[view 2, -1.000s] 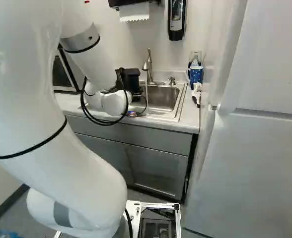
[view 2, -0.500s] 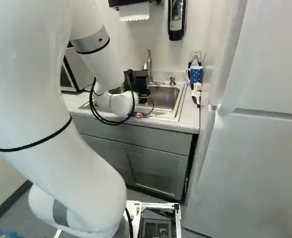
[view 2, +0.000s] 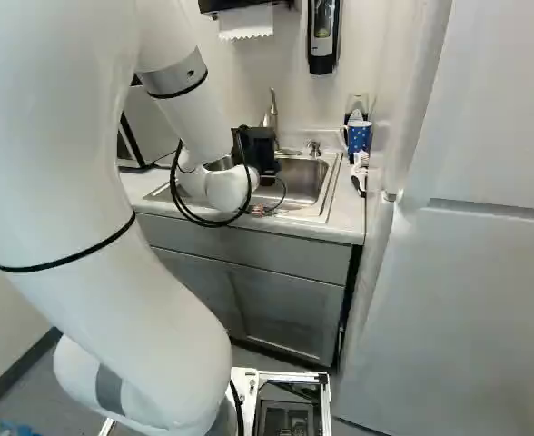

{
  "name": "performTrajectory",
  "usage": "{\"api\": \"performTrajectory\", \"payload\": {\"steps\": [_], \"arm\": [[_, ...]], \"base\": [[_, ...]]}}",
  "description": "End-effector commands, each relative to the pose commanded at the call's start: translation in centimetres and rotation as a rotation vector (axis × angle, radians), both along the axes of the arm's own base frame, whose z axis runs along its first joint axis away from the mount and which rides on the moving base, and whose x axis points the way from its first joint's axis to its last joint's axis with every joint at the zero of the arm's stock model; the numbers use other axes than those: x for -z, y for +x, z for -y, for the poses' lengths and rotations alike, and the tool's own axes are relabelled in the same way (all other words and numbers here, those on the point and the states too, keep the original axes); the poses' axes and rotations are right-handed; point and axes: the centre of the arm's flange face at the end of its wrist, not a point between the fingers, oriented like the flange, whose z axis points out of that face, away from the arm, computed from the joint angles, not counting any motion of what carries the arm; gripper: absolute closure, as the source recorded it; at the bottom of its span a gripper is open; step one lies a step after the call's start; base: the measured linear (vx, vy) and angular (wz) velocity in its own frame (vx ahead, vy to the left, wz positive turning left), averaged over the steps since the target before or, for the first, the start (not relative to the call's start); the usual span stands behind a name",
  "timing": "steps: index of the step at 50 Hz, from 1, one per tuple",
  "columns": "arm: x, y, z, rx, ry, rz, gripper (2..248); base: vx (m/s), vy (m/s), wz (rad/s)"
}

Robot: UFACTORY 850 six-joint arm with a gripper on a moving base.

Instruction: Rinse the cup and place it in the tray

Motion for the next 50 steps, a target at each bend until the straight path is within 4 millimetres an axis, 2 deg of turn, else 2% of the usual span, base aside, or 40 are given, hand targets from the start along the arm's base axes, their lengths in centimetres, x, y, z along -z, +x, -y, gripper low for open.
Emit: {"api": "performTrajectory", "payload": {"steps": [50], "arm": [[0.00,0.00,0.00,0.000,0.000,0.000,128]], "base": [[0.000,0.000,0.000]]}}
